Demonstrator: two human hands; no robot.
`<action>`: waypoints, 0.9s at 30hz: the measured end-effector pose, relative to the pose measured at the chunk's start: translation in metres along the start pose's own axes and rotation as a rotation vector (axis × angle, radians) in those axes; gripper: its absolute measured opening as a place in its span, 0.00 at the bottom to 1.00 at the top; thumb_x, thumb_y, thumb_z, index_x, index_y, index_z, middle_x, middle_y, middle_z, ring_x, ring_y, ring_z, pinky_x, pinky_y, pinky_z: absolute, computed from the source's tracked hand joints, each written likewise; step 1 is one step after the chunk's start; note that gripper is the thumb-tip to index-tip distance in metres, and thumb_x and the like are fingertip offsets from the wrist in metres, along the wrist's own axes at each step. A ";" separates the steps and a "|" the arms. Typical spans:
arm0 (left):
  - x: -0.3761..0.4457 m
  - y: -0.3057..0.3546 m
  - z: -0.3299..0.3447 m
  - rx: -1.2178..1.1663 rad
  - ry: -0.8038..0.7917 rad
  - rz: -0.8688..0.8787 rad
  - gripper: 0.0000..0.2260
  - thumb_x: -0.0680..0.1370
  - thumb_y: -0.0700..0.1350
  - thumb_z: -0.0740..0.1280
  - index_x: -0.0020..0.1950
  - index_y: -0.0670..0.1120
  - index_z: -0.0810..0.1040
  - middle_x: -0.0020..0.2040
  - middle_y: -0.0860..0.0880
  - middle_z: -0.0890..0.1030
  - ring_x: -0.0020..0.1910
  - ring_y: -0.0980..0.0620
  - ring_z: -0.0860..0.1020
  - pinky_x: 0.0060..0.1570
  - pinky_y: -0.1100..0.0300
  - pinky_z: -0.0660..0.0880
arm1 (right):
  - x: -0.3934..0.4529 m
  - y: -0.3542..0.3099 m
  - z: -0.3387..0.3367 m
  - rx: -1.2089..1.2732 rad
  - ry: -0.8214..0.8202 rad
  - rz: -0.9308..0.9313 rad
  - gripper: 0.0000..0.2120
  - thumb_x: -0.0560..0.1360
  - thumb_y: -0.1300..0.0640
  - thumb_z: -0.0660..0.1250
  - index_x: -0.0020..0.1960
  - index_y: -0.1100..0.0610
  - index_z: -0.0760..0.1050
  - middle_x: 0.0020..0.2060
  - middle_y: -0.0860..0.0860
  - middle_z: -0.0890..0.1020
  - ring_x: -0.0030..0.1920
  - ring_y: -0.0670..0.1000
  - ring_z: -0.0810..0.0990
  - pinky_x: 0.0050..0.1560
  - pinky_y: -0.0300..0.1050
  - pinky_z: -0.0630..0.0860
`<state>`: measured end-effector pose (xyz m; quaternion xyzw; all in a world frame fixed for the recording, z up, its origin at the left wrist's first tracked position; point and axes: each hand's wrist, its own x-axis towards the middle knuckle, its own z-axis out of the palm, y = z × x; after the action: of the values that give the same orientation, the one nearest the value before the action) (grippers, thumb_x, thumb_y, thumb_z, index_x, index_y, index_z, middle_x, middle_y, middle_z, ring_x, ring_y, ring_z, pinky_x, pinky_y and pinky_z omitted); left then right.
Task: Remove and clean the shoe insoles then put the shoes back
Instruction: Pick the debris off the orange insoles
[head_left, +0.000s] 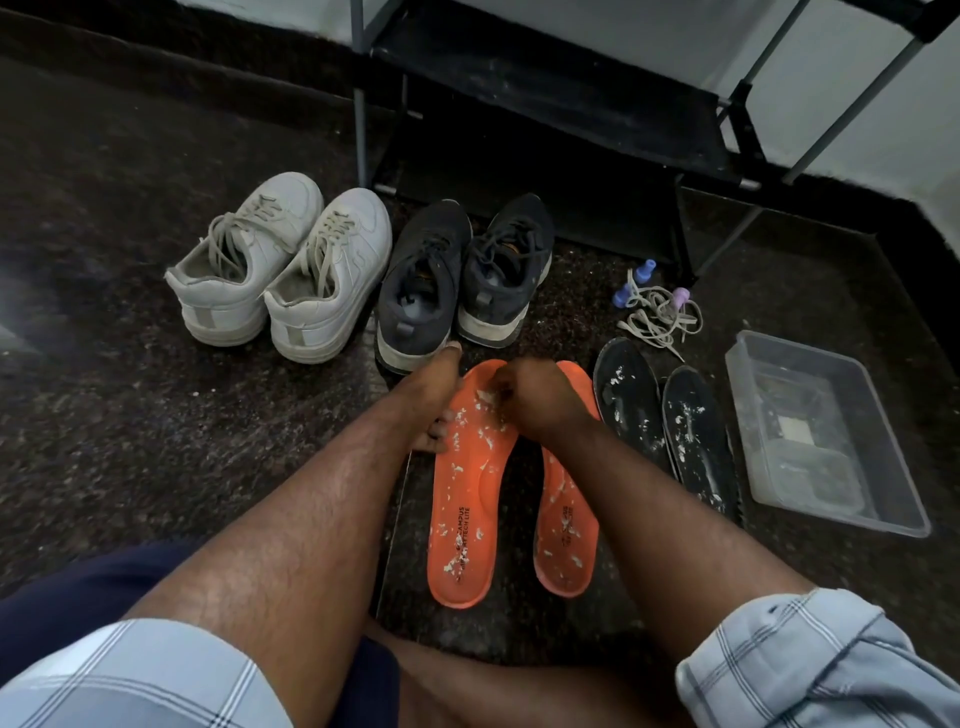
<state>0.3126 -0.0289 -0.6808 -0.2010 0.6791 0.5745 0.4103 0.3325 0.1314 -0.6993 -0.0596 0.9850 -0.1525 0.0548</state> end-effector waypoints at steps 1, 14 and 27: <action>0.000 0.000 0.000 -0.002 0.001 0.001 0.27 0.78 0.69 0.50 0.56 0.51 0.77 0.41 0.46 0.71 0.34 0.49 0.69 0.43 0.56 0.76 | -0.003 0.000 0.001 -0.017 -0.023 -0.010 0.09 0.74 0.57 0.68 0.49 0.59 0.84 0.46 0.56 0.85 0.47 0.56 0.82 0.48 0.46 0.75; -0.002 0.000 0.003 0.033 0.018 0.021 0.26 0.79 0.69 0.50 0.58 0.51 0.77 0.48 0.44 0.76 0.40 0.48 0.74 0.45 0.54 0.76 | -0.024 0.007 0.013 0.095 0.102 0.016 0.09 0.74 0.56 0.67 0.50 0.56 0.84 0.46 0.54 0.85 0.48 0.54 0.82 0.50 0.49 0.76; -0.004 -0.001 0.004 0.046 0.018 0.022 0.30 0.79 0.69 0.50 0.68 0.51 0.76 0.46 0.45 0.74 0.36 0.49 0.72 0.46 0.52 0.78 | -0.022 0.006 0.015 0.132 0.185 0.110 0.10 0.73 0.58 0.68 0.53 0.57 0.83 0.48 0.56 0.84 0.49 0.56 0.82 0.50 0.46 0.75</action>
<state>0.3167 -0.0264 -0.6785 -0.1894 0.6981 0.5612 0.4023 0.3559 0.1360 -0.7137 0.0125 0.9755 -0.2184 -0.0241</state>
